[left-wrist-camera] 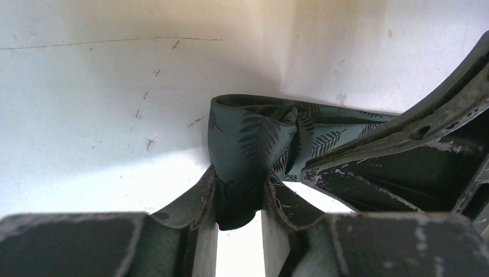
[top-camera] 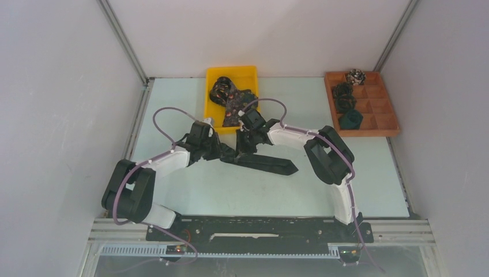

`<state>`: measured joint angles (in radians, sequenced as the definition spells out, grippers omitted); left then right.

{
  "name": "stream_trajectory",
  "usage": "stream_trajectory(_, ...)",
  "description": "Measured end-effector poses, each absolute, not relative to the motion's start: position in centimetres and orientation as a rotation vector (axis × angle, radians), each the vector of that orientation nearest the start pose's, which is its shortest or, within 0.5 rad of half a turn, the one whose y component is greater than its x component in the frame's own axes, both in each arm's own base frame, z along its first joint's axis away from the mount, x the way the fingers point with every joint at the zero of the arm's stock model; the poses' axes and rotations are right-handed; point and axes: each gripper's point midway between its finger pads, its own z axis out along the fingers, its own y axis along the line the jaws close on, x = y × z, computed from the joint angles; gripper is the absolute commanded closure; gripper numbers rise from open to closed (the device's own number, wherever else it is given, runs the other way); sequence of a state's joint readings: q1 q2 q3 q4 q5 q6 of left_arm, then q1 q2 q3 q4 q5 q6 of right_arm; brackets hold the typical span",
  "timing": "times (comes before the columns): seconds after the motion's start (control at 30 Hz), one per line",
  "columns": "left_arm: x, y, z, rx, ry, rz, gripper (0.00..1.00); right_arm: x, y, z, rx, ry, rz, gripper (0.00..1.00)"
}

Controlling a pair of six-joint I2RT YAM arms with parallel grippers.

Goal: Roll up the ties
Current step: Roll the tie at the center of the board.

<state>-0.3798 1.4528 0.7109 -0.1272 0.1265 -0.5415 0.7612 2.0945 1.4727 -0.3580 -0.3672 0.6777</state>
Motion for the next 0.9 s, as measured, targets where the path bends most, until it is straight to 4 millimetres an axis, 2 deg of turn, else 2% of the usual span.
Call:
stream_trajectory(0.3, 30.0, -16.0, 4.2, -0.16, 2.515, -0.505, 0.76, 28.2, 39.6, 1.4, -0.274, 2.823, 0.925, 0.94)
stream_trajectory(0.9, 29.6, -13.6, 4.4, -0.199, 2.525, -0.324, 0.75, 28.3, 40.0, 1.4, -0.286, 2.798, 0.976, 0.96)
